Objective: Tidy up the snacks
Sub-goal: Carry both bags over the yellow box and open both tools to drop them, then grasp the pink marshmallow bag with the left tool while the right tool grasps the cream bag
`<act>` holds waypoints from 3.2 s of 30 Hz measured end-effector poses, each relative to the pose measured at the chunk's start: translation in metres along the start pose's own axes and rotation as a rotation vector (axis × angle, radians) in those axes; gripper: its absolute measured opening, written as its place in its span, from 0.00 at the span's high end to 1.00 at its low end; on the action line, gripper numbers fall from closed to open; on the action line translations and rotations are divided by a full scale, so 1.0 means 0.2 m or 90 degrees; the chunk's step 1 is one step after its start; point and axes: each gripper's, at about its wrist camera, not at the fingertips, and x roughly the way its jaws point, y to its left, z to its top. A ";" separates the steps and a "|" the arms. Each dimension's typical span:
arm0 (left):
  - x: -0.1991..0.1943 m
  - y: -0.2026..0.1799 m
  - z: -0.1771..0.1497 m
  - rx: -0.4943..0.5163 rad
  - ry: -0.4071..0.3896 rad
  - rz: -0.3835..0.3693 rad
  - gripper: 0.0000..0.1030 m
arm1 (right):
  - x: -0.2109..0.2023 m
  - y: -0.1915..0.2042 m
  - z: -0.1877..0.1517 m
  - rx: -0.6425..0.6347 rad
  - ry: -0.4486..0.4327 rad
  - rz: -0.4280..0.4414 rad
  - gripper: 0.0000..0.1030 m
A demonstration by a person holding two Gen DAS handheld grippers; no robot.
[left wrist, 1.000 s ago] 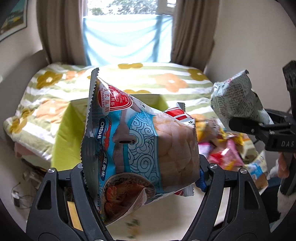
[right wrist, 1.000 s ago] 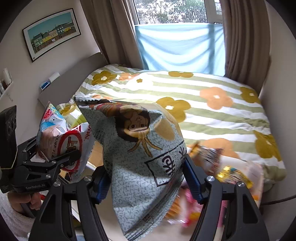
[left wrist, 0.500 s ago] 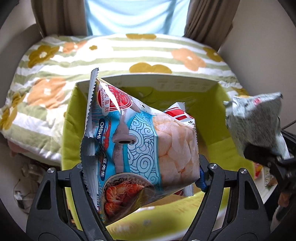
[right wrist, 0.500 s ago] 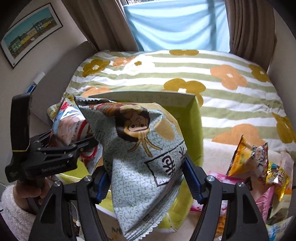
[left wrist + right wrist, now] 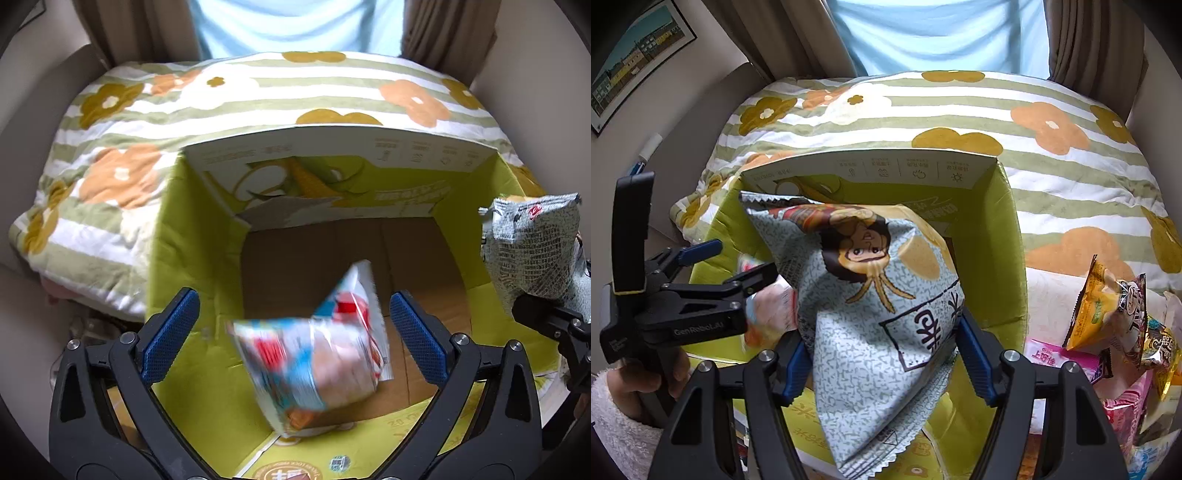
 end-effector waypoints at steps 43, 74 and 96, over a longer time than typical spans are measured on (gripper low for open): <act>-0.57 -0.19 -0.33 0.013 -0.136 -0.008 0.01 | -0.47 0.01 -0.31 -0.012 -0.124 -0.102 0.02; -0.44 -2.13 -0.58 0.316 -0.040 -0.144 0.01 | -1.04 -1.36 -1.24 0.254 -0.140 -0.149 0.02; 0.12 -2.38 -0.57 0.614 0.049 -0.196 0.01 | -0.65 -1.59 -1.55 0.651 -0.144 -0.186 0.02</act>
